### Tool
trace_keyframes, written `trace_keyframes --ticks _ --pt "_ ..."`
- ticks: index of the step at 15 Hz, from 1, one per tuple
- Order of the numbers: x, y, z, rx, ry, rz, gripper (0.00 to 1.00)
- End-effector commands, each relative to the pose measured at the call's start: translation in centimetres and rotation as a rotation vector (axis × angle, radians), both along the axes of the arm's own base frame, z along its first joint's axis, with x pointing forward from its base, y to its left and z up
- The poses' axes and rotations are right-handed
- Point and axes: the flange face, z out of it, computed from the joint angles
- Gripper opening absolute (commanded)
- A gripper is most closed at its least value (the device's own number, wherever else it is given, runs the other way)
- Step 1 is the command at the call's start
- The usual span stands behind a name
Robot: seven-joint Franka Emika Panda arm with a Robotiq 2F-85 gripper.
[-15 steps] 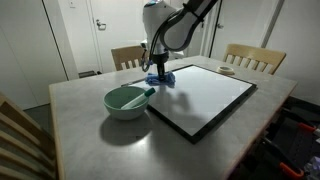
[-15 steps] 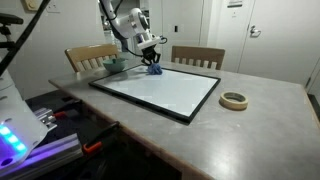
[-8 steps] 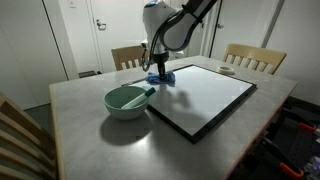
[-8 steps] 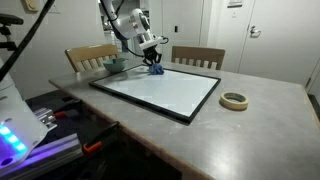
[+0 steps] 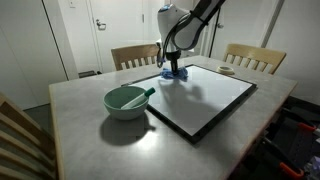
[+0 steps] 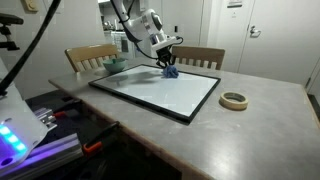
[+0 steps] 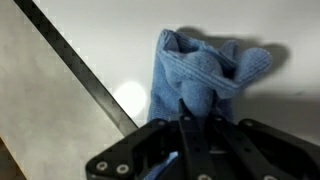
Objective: Move the bowl to the left of the white board then use the blue towel to erase the white board
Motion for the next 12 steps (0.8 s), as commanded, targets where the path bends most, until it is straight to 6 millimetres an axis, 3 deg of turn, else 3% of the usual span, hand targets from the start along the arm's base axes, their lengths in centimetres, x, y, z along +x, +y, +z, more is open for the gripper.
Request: trace_keyframes --ticks 1,8,11,12 --pt "-1.0 2.2 -3.8 0.015 0.044 0.026 0.02" --pt "-1.4 10.9 -3.1 0.131 0.063 0.173 0.02" --pt "-1.6 12.3 -2.9 0.151 0.078 0.206 0.02" --pt "-1.7 11.8 -3.0 0.143 0.084 0.206 0.02"
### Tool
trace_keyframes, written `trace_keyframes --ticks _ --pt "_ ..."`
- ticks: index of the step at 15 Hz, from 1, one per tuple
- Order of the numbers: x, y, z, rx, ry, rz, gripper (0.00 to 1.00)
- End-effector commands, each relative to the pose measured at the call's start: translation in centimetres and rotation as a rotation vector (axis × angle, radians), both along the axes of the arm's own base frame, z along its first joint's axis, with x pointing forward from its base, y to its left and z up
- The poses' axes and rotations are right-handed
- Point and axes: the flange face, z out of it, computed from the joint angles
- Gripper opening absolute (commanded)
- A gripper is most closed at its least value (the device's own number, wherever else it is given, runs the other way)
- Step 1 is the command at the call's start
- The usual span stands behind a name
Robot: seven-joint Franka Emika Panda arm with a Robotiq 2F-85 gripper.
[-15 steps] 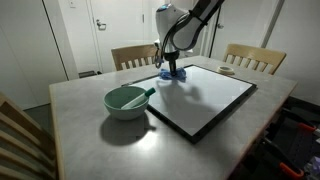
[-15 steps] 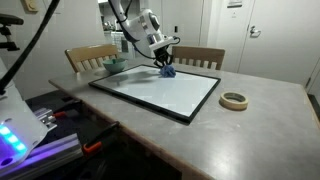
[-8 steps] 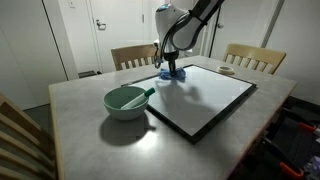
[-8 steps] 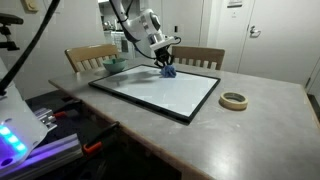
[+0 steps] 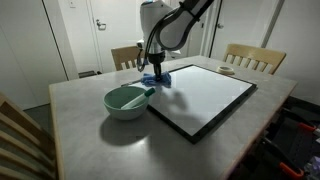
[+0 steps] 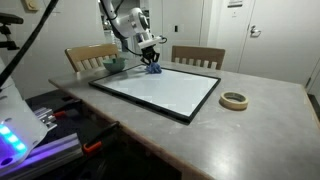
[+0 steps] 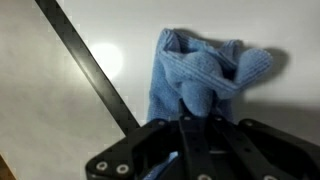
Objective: Move the bowl to the left of the white board then use the blue towel to erase the white board
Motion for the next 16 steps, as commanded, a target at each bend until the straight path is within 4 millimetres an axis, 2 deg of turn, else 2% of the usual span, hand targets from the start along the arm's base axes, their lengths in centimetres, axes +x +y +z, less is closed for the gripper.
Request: trace_keyframes --ticks 1,3,4,8,13,16 --pt "-0.6 -0.5 -3.8 0.005 0.063 0.011 0.02" --pt "-1.2 -3.4 -3.9 -0.019 0.077 -0.056 0.02" --pt "-1.5 -4.0 -3.9 -0.018 0.08 -0.082 0.02" --pt "-3.9 -8.6 -3.4 -0.028 0.086 -0.261 0.02" --pt "-6.8 -12.3 -3.2 -0.024 0.104 -0.431 0.02" --pt "-7.5 -14.4 -3.4 -0.027 0.085 -0.496 0.02"
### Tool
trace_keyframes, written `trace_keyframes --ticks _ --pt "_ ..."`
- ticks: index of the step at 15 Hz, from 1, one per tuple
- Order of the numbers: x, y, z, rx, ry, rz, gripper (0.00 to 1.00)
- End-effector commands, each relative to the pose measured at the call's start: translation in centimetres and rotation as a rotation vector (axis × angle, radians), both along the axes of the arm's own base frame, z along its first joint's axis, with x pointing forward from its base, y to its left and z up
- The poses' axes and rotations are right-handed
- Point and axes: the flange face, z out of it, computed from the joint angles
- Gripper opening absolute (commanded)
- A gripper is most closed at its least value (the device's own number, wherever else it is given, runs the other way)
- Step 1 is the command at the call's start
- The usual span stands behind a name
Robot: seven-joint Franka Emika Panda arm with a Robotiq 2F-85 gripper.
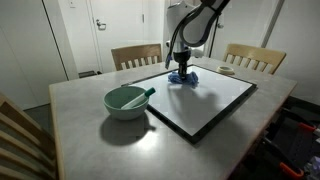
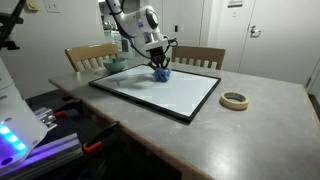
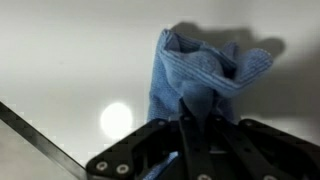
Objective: Move the bowl to the left of the white board then use the blue towel to erase the white board
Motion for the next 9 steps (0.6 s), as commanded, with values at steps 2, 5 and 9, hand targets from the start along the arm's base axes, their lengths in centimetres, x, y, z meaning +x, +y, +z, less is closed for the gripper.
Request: trace_keyframes --ticks 2,5,9 --pt "-2.9 -4.0 -3.1 -0.001 0.032 -0.09 0.02" --pt "-2.0 -6.3 -2.1 0.006 -0.005 -0.087 0.02" --pt "-0.8 -12.2 -0.1 -0.01 -0.051 -0.111 0.02"
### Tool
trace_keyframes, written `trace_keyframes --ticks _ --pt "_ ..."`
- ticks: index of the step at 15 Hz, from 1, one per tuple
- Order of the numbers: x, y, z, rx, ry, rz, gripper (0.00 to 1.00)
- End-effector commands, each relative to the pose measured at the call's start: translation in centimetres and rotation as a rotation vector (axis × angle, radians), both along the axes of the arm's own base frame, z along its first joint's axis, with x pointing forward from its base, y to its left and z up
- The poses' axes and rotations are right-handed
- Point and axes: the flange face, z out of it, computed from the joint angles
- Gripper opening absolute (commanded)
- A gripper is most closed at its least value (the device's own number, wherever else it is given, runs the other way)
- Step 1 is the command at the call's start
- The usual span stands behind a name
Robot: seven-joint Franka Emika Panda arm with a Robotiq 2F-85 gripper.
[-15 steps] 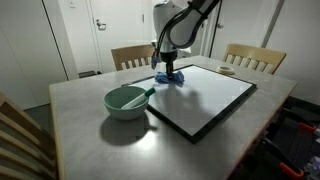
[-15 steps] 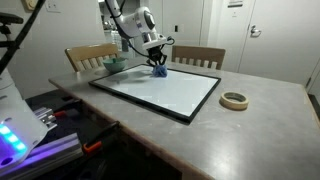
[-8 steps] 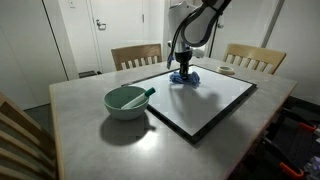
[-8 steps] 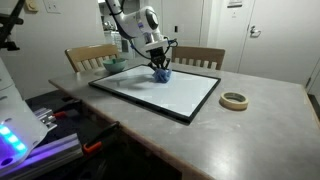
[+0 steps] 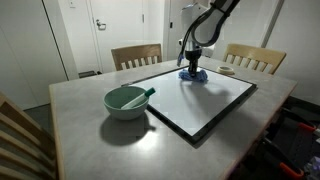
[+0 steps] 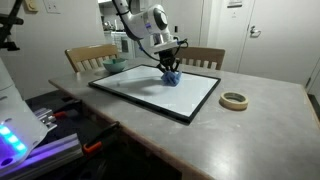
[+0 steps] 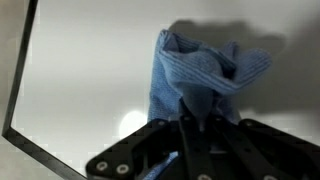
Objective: Move the bowl to the left of the white board then use the blue towel to erase the white board
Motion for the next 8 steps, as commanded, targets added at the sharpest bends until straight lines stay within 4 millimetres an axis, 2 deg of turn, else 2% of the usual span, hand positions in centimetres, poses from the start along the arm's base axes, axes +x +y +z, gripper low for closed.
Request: trace_keyframes --ticks 1,5,8 --pt "0.0 -6.7 -0.1 -0.01 -0.022 -0.018 0.02" --pt "-0.1 -14.0 0.5 -0.02 -0.049 -0.05 0.02" --pt "0.4 -16.9 1.0 -0.008 -0.083 -0.047 0.02"
